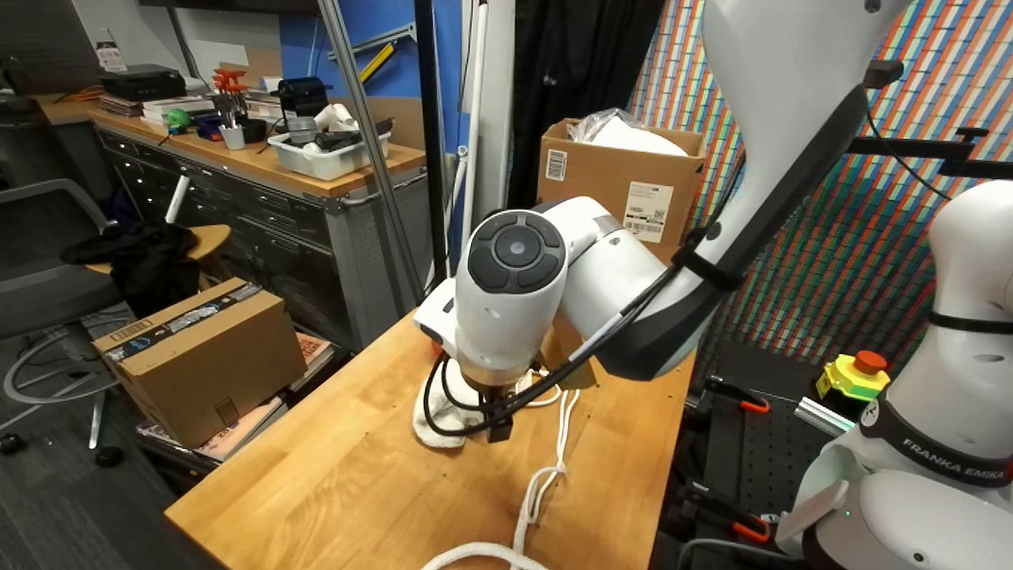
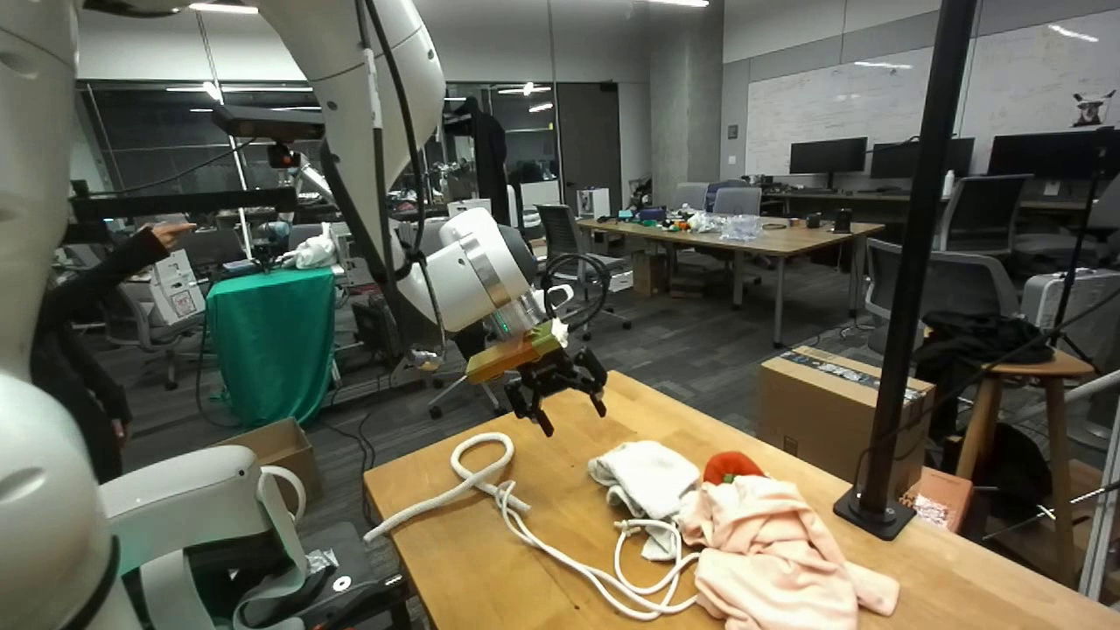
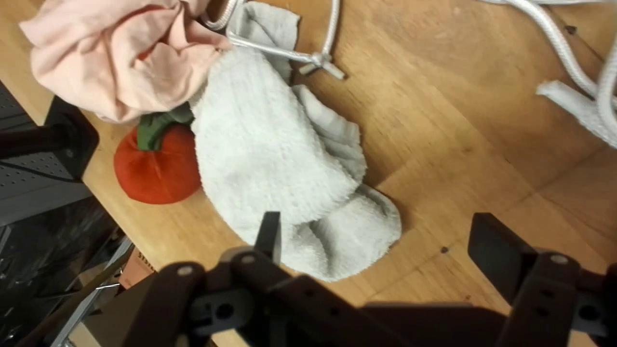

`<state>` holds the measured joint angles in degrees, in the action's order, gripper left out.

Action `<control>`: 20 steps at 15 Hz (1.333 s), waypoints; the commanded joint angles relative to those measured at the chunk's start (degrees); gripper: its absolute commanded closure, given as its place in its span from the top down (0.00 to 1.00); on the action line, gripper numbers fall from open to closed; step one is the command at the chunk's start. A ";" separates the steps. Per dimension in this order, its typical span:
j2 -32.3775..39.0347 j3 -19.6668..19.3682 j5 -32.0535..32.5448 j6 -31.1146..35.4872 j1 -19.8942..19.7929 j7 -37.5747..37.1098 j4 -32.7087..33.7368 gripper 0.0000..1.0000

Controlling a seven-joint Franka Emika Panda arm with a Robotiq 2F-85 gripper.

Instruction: Spread the objects on the table

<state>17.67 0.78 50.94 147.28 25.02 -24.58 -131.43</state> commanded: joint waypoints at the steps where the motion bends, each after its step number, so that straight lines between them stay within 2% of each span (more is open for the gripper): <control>1: -1.21 0.93 3.22 4.74 -5.32 -0.34 -1.91 1.00; 3: -0.08 0.54 4.55 7.96 -7.16 -1.22 -1.56 1.00; 4: 0.29 -1.26 4.91 9.78 -6.31 -1.84 -1.49 1.00; 7: 2.51 -2.24 5.95 12.94 -6.97 -3.21 0.13 1.00; 16: 12.24 0.48 -2.68 11.29 -9.27 2.74 6.45 1.00; 20: 15.82 0.67 -4.15 10.84 -9.63 4.02 10.00 1.00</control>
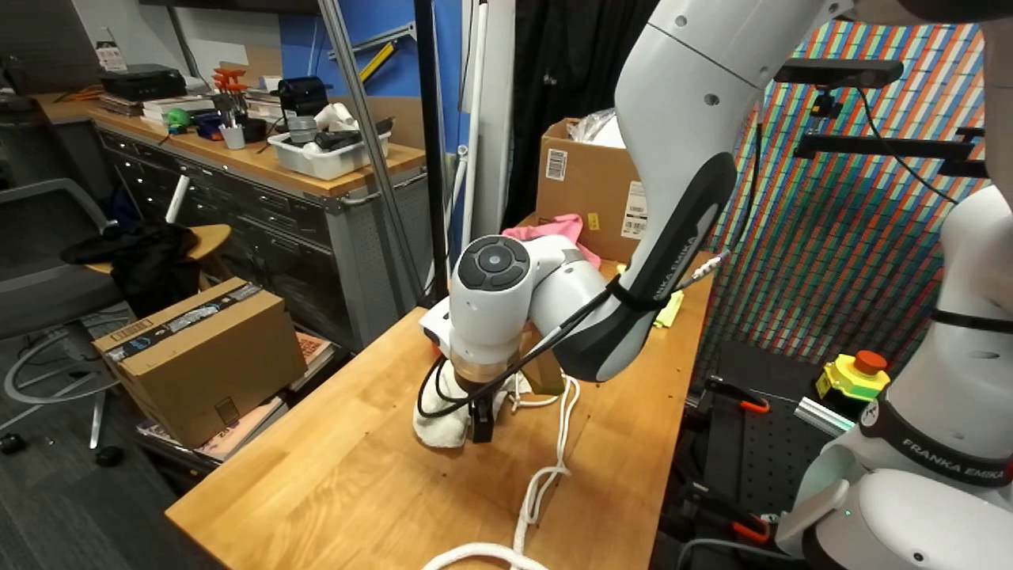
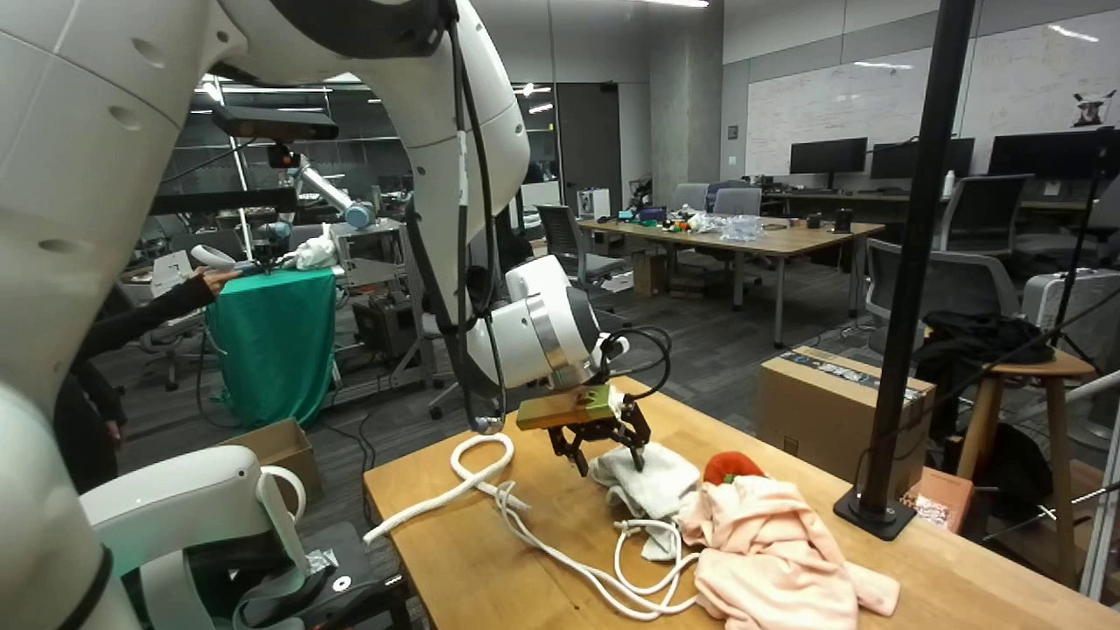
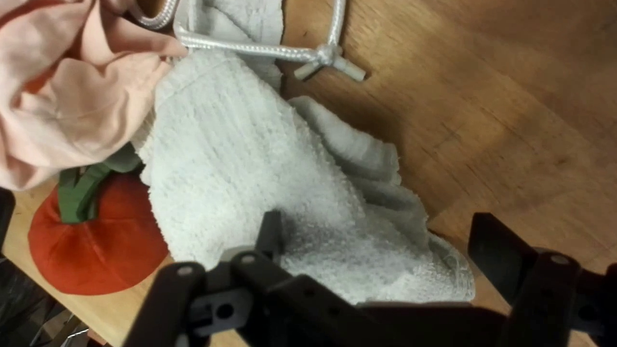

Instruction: Spread the objects on the table

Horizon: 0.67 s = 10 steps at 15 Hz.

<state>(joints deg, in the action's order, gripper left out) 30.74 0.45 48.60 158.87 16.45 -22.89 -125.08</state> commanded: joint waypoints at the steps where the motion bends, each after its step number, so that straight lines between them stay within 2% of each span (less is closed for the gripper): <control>1: 3.56 0.75 -1.79 -0.99 -0.95 2.39 4.69 1.00; 4: 5.24 -0.98 -2.75 -1.31 0.14 3.27 6.97 1.00; 5: 5.54 -1.21 -3.00 -1.66 0.11 3.48 7.56 0.93; 6: 5.87 -1.44 -3.32 -1.91 0.12 3.85 8.10 0.74; 10: 6.69 -1.81 -5.19 -3.41 0.09 5.65 9.32 0.44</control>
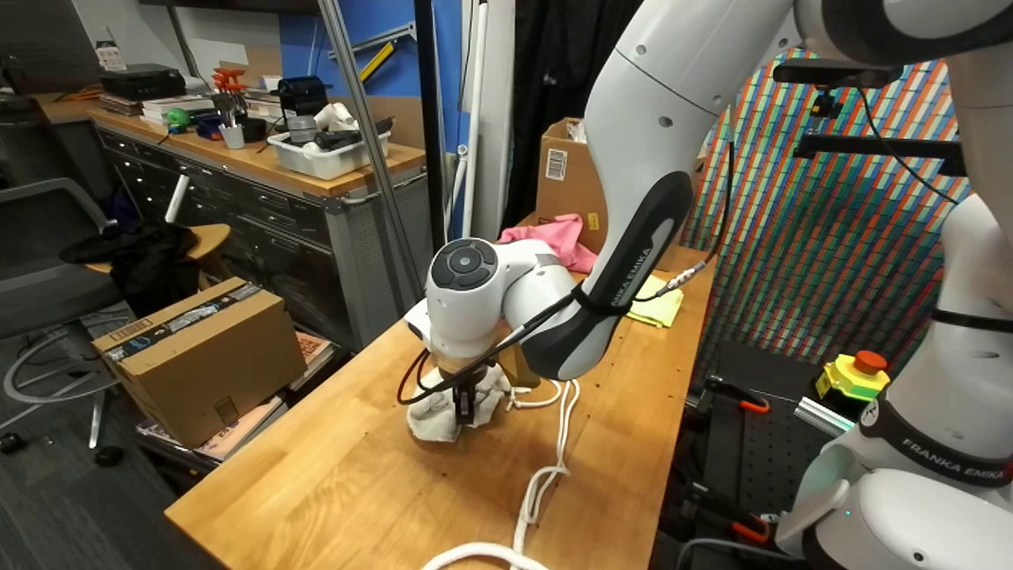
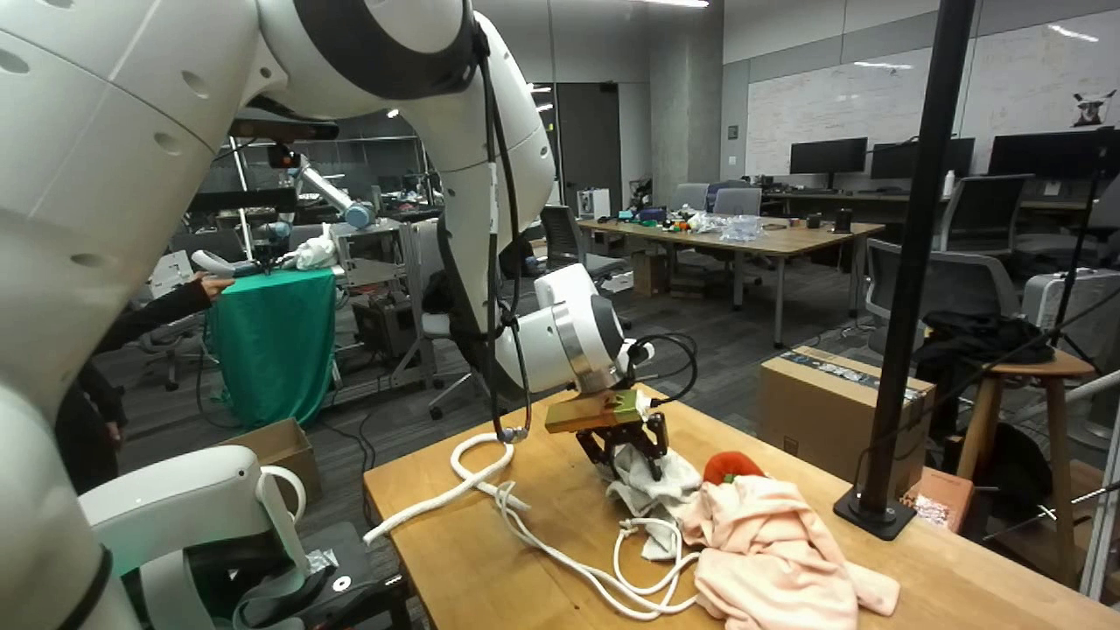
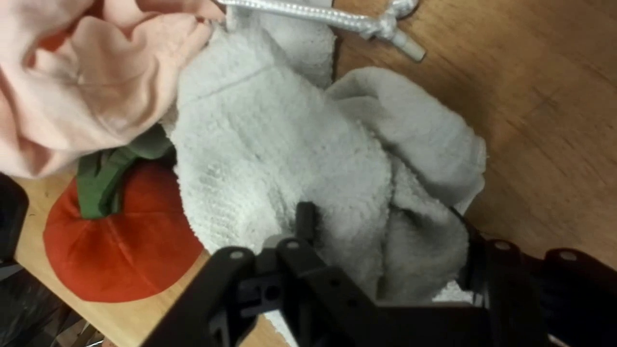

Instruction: Spread the objects on the table

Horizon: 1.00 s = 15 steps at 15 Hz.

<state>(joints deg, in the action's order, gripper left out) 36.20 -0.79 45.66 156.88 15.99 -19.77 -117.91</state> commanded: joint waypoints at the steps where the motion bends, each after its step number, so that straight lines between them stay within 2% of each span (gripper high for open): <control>1: 1.15 -0.41 -2.65 -1.96 0.46 3.07 2.13 0.35; 6: 0.36 -0.55 -3.63 -3.69 0.96 4.46 1.37 0.01; 11: -0.12 -0.51 -3.49 -4.55 2.24 3.25 1.44 0.03; 15: -0.58 -0.01 -3.54 -8.49 4.78 2.35 3.62 0.03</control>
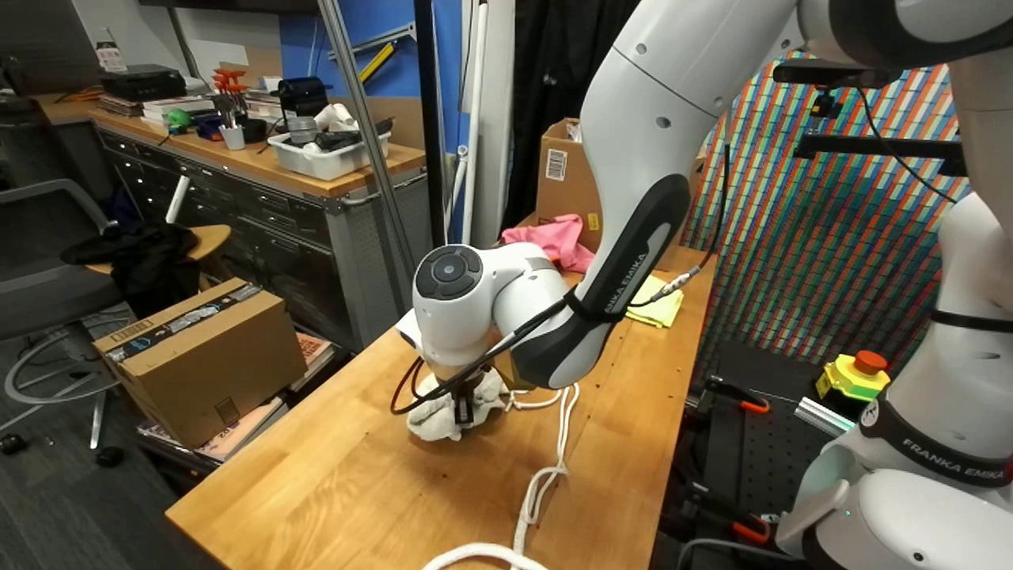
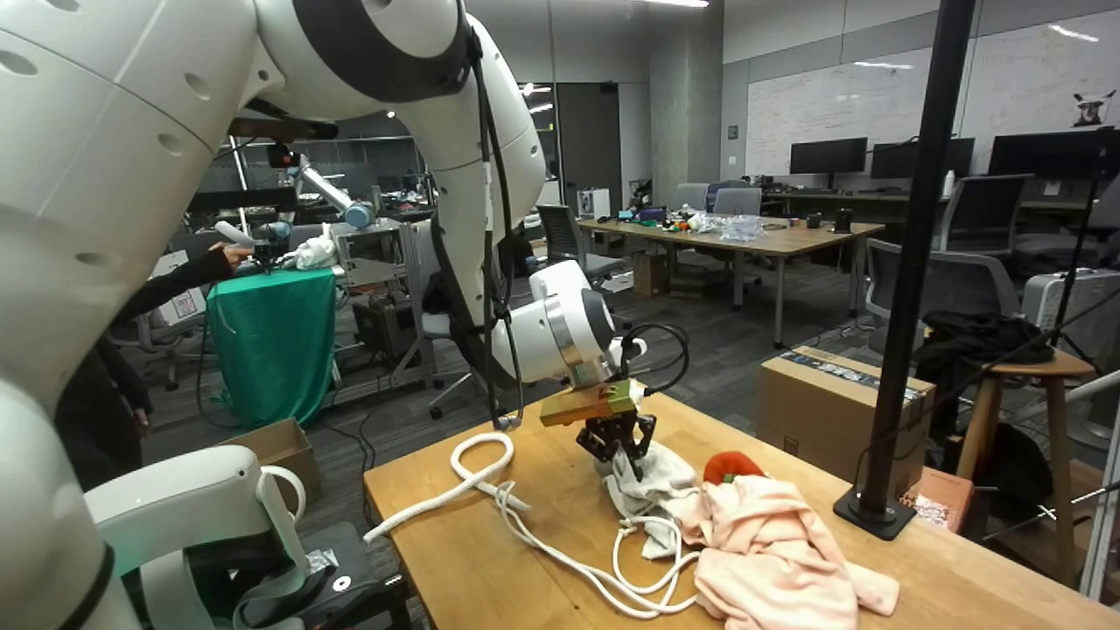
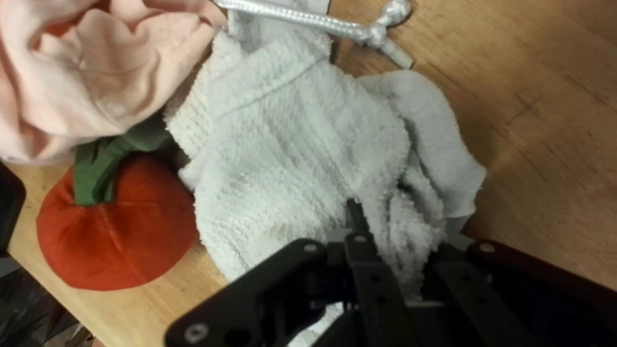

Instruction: Spread the objects on the table

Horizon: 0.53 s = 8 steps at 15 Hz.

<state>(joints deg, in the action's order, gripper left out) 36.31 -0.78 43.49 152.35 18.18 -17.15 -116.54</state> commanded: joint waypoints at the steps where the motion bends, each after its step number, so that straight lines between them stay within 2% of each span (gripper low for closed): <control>1: -0.91 0.55 -1.74 -5.36 2.90 0.19 2.97 0.03; 8: 0.70 4.57 -4.08 -16.92 5.81 3.50 15.12 0.03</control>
<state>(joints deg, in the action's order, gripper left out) 35.87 2.40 41.58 140.80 22.95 -16.66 -107.62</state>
